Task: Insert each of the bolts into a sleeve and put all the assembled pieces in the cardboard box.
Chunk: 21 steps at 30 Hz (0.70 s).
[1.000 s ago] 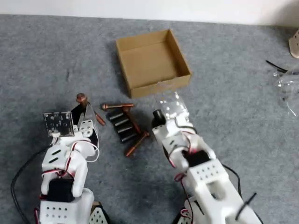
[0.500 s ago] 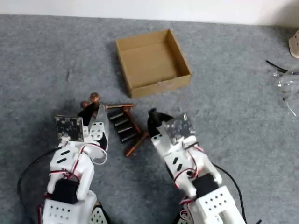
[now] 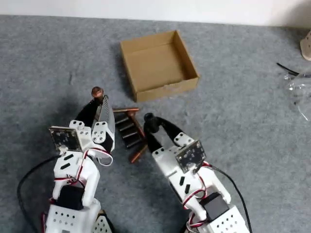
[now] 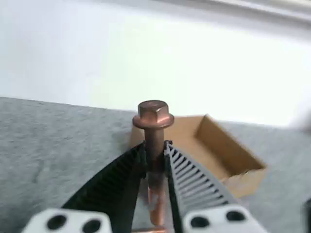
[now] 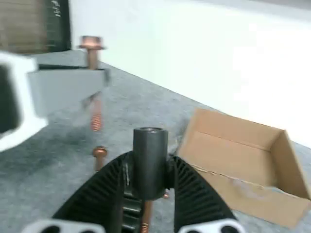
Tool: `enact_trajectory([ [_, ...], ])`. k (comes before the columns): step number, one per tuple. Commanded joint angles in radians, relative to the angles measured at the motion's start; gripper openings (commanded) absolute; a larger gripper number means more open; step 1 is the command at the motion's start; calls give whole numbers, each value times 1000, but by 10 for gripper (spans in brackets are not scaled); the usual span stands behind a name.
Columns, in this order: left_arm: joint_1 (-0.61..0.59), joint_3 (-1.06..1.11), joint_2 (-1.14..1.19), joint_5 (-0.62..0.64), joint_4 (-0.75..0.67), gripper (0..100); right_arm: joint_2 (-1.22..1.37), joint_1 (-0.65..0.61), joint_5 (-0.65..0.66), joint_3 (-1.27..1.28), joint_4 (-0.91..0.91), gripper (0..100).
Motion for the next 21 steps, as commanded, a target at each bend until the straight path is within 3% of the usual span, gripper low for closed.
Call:
enact_trajectory([
  [1, 38, -140, -22, 114, -25, 5, -33, -42, -5, 85, -33, 4],
  [8, 177, -154, -22, -32, -25, 6, -33, -45, -5, 88, -33, 4],
  [16, 246, -274, -22, 160, 100, 6, -33, -74, -5, 90, -33, 4],
  [21, 305, -306, -22, 187, 166, 6, -33, -74, -5, 90, -33, 4],
])
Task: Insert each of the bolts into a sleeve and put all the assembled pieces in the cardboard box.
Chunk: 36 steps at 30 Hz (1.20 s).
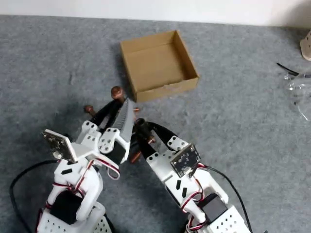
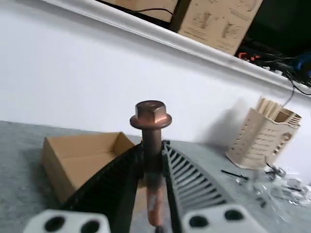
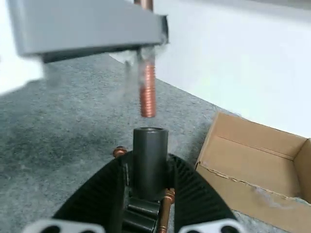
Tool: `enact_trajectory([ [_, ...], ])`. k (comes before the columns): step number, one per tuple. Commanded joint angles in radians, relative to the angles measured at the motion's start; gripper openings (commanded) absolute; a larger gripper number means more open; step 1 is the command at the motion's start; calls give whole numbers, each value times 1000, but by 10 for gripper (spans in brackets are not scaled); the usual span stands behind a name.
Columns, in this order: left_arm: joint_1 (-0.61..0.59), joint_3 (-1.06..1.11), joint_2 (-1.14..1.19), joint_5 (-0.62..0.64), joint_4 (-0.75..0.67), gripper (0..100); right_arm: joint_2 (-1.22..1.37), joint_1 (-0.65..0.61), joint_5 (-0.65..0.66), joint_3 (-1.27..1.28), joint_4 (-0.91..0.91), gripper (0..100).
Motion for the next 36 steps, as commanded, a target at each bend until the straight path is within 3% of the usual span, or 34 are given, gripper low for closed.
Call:
enact_trajectory([
  [1, 53, -71, -21, 23, 41, 6, -33, -8, -5, 90, -33, 4],
  [6, 53, -70, -21, 25, 46, 6, -33, -5, 3, 90, -33, 4],
  [11, 54, -54, -21, 25, 84, 6, -33, -10, 103, 87, -33, 4],
  [36, 182, 113, -21, 18, 181, 6, -33, 41, 103, 82, -33, 5],
])
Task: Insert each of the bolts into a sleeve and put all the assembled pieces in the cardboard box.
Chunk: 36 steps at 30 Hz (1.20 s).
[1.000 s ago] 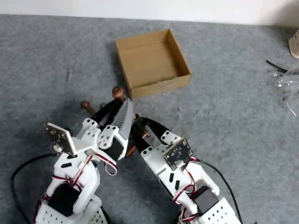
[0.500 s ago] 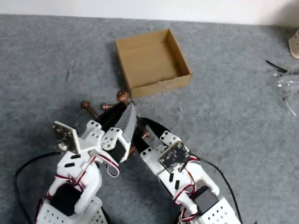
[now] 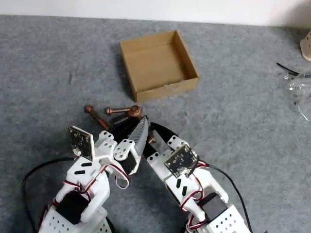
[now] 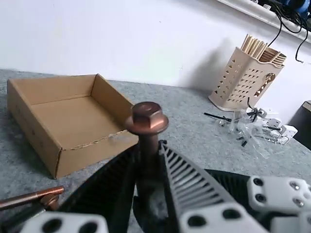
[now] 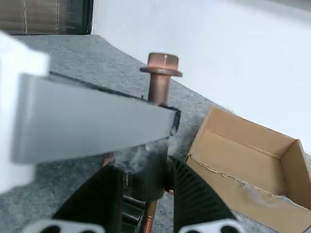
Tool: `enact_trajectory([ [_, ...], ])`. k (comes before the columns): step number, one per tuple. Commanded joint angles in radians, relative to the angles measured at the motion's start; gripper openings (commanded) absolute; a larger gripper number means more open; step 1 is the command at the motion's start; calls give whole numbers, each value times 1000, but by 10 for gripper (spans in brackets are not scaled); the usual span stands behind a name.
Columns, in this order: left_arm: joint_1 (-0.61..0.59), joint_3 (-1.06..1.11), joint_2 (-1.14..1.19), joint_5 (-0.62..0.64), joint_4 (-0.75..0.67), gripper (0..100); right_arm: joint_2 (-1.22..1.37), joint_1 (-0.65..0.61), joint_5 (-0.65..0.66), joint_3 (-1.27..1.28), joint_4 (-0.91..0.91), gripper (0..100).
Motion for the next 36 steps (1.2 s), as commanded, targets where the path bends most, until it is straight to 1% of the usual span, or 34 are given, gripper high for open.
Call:
enact_trajectory([
  [1, 15, 1, -5, -6, 23, 6, -38, 18, 12, 82, -36, 5],
  [4, 10, -2, -5, -6, 21, 8, -38, 18, 12, 82, -36, 5],
  [6, -24, -5, -5, -6, 20, 34, -38, 18, 12, 82, -36, 5],
  [7, -45, -15, -5, -6, 20, 71, -38, 18, 12, 82, -36, 5],
  [9, -82, -22, -5, -5, 25, 181, -38, 18, 12, 84, -36, 5],
  [11, -93, -12, -5, -3, 26, 312, -38, 18, 12, 84, -36, 5],
  [13, -90, -10, -4, 2, 46, 422, -38, 18, 12, 84, -36, 5],
  [14, -87, -16, -4, 3, 55, 462, -38, 18, 12, 85, -36, 5],
  [16, -88, -21, -4, 21, 57, 501, -38, 18, 12, 85, -36, 5],
  [20, -119, -67, -4, 118, 61, 482, -38, 18, 12, 85, -36, 5],
  [25, -208, -105, -5, 218, 61, 456, -38, 18, 12, 88, -36, 5],
  [28, -295, -124, -5, 262, 61, 448, -38, 18, 12, 88, -36, 5],
  [31, -410, -125, -5, 264, 58, 426, -38, 18, 12, 88, -36, 5],
  [36, -564, -113, -2, 264, 61, 329, -38, 18, 12, 88, -38, 5],
])
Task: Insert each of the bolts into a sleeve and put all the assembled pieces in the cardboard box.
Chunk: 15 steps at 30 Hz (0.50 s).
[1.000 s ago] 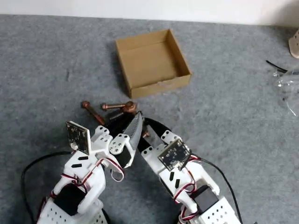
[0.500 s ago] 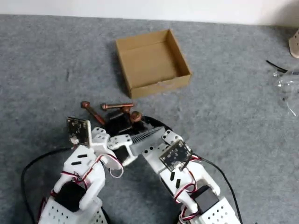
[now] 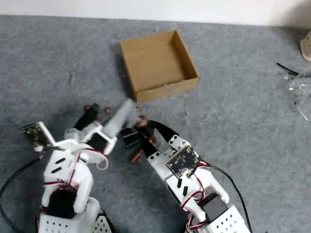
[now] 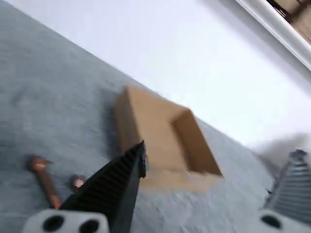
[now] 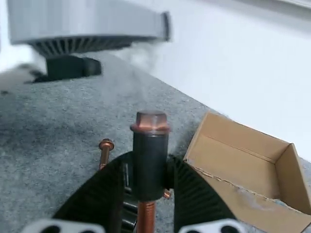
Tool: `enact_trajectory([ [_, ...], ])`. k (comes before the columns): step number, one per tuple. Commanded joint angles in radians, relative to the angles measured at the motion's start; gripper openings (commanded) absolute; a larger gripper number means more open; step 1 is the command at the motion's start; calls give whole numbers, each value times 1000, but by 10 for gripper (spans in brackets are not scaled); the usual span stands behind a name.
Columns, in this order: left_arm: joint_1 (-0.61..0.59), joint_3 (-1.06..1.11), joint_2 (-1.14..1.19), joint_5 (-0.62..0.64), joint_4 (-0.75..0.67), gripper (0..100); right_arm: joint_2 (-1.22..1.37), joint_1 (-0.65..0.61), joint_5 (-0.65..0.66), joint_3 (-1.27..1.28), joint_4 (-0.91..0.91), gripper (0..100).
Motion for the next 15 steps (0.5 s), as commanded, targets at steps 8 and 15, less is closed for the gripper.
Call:
enact_trajectory([
  [8, -153, 54, -15, -199, -15, 28, -33, 15, 11, 88, -36, 5],
  [15, -93, 163, -13, -399, -107, 5, -33, 15, 11, 91, -33, 5],
])
